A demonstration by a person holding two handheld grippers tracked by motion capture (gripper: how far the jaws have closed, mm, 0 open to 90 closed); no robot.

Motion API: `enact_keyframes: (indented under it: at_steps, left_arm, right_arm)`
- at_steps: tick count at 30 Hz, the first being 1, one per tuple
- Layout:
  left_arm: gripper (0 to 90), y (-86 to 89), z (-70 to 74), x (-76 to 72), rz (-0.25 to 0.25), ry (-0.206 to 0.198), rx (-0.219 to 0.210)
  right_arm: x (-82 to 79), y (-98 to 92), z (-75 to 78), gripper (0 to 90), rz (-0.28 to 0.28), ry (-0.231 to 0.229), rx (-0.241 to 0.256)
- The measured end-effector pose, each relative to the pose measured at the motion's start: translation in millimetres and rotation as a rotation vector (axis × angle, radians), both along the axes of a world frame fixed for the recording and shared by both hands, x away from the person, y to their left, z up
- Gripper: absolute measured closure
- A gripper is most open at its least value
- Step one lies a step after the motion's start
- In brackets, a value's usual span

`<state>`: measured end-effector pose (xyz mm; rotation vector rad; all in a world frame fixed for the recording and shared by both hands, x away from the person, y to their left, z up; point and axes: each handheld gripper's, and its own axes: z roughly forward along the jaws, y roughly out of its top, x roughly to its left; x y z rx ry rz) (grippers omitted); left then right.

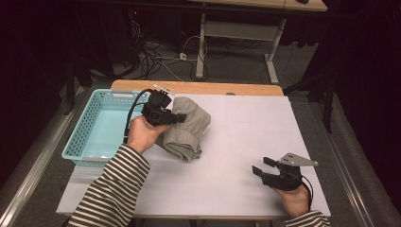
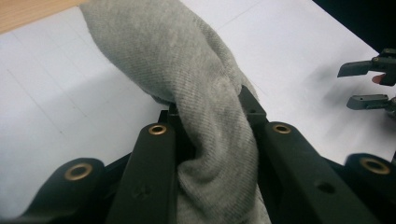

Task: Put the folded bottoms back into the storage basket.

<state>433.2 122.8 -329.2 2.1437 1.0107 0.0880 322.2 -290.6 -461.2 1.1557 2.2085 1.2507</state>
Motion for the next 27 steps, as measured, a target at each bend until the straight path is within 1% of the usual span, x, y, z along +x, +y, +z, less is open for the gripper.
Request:
enact_keyframes:
  at_steps: [8,13,17,20,23,27]
  left_arm:
    - [71.8,9.3,8.8,-4.5,0.016,-0.015,-0.017]
    - [71.7,17.8,15.1,-8.4,0.021,-0.020,-0.021]
    - [71.7,25.2,20.4,-11.7,0.039,-0.028,-0.023]
    - [71.7,31.9,24.1,-14.0,0.054,-0.038,-0.015]
    - [71.7,38.4,26.9,-16.2,0.070,-0.037,-0.025]
    - [71.7,48.3,30.8,-18.2,0.086,-0.042,-0.020]
  right_arm:
    - [0.4,0.8,0.7,37.4,0.003,-0.005,0.002]
    - [2.5,2.2,0.8,37.4,0.010,-0.005,0.003]
    - [6.8,6.1,0.4,37.4,0.024,-0.001,0.002]
    - [10.6,9.2,0.1,37.4,0.039,-0.003,-0.001]
    - [13.6,10.9,0.2,37.3,0.046,-0.001,0.001]
    - [15.3,12.4,0.5,37.3,0.054,-0.003,0.001]
